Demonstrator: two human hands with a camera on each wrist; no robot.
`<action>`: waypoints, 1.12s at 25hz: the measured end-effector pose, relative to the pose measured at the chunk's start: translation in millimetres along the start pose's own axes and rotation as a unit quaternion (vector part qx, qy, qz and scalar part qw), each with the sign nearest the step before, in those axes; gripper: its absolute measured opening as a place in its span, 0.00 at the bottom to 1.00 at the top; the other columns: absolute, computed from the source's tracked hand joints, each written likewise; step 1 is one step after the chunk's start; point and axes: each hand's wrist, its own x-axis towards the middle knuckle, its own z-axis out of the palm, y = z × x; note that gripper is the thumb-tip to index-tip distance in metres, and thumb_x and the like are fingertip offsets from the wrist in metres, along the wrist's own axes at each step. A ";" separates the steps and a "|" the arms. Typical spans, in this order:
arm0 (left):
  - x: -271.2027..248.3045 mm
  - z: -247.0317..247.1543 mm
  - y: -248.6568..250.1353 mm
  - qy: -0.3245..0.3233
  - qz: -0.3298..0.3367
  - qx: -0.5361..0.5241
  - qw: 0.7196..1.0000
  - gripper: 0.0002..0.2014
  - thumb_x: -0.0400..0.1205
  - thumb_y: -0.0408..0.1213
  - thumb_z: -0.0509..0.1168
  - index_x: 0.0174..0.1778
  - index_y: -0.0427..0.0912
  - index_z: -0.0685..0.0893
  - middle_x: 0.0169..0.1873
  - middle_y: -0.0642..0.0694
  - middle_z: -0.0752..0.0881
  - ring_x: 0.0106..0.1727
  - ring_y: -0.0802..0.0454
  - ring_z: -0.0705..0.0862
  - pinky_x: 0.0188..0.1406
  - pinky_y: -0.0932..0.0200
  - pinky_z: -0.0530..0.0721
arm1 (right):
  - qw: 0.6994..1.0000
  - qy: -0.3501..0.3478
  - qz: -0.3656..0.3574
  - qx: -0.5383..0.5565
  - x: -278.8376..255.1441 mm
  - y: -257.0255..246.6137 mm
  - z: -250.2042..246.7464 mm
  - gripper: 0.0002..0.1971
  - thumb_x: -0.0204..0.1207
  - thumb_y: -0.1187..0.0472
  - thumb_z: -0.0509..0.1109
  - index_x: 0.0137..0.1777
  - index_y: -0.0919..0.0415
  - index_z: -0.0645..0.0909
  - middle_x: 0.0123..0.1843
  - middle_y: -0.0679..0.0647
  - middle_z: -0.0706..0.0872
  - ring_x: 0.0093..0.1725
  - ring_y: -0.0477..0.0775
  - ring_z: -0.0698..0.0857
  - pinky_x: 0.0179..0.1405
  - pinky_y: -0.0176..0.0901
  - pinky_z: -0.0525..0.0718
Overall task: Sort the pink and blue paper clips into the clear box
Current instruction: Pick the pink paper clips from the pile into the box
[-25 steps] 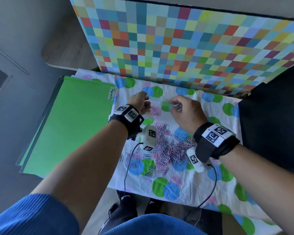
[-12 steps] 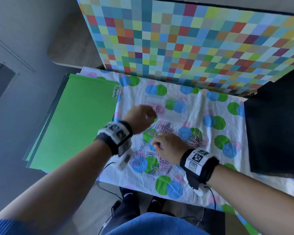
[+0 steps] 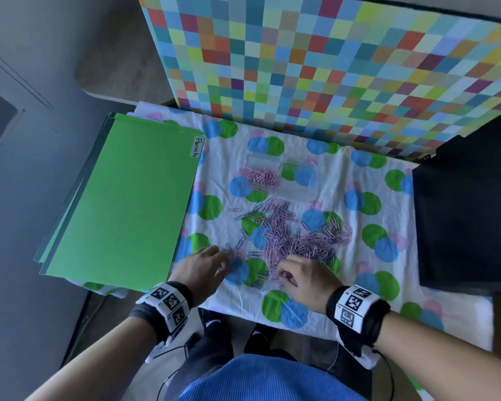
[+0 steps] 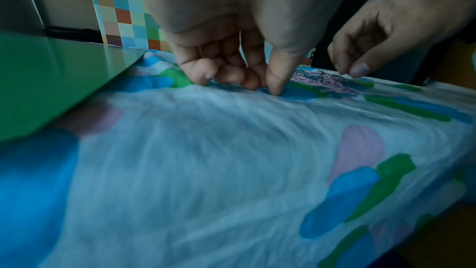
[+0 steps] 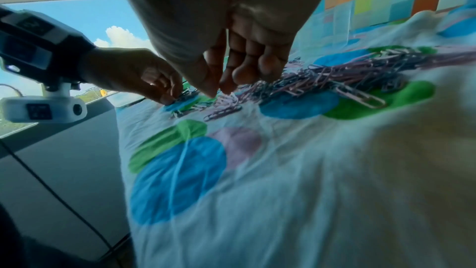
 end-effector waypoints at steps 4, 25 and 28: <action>3.7 2.4 0.5 0.037 0.007 0.003 0.999 0.05 0.83 0.43 0.61 0.48 0.47 0.79 0.47 0.50 0.79 0.46 0.51 0.80 0.35 0.56 0.83 | 1.000 0.009 -0.019 0.005 0.2 -8.2 10.9 0.02 0.74 0.63 0.68 0.43 0.58 0.82 0.41 0.50 0.83 0.36 0.51 0.82 0.33 0.37 0.74; 15.3 1.5 43.0 0.011 0.037 -0.148 0.988 0.12 0.83 0.33 0.53 0.51 0.41 0.82 0.48 0.45 0.85 0.44 0.48 0.83 0.46 0.52 0.82 | 0.993 0.075 0.045 0.084 31.5 -8.9 -5.9 0.07 0.79 0.68 0.64 0.52 0.60 0.81 0.41 0.45 0.82 0.38 0.44 0.80 0.38 0.36 0.81; 11.3 10.7 48.3 -0.043 0.052 -0.044 0.997 0.10 0.82 0.46 0.57 0.52 0.46 0.78 0.49 0.50 0.79 0.50 0.51 0.80 0.46 0.57 0.80 | 0.987 0.084 0.068 0.123 28.2 -3.4 -8.7 0.10 0.77 0.70 0.62 0.51 0.62 0.83 0.45 0.47 0.84 0.42 0.44 0.80 0.43 0.32 0.76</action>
